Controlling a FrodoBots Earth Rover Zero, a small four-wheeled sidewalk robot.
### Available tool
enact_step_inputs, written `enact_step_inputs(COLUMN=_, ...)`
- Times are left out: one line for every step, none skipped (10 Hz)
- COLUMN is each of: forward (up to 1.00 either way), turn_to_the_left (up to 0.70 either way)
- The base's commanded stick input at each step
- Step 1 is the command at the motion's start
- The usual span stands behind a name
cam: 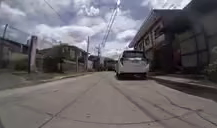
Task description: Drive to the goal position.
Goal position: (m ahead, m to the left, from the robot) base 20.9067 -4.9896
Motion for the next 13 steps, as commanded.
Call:
enact_step_inputs(forward=0.50, turn_to_the_left=0.00)
enact_step_inputs(forward=0.50, turn_to_the_left=0.00)
enact_step_inputs(forward=0.50, turn_to_the_left=0.00)
enact_step_inputs(forward=0.50, turn_to_the_left=0.00)
enact_step_inputs(forward=0.50, turn_to_the_left=0.00)
enact_step_inputs(forward=0.50, turn_to_the_left=0.00)
enact_step_inputs(forward=0.50, turn_to_the_left=0.00)
enact_step_inputs(forward=0.50, turn_to_the_left=0.00)
enact_step_inputs(forward=0.50, turn_to_the_left=0.00)
enact_step_inputs(forward=0.50, turn_to_the_left=0.00)
enact_step_inputs(forward=0.50, turn_to_the_left=0.00)
enact_step_inputs(forward=0.50, turn_to_the_left=0.00)
enact_step_inputs(forward=0.50, turn_to_the_left=0.00)
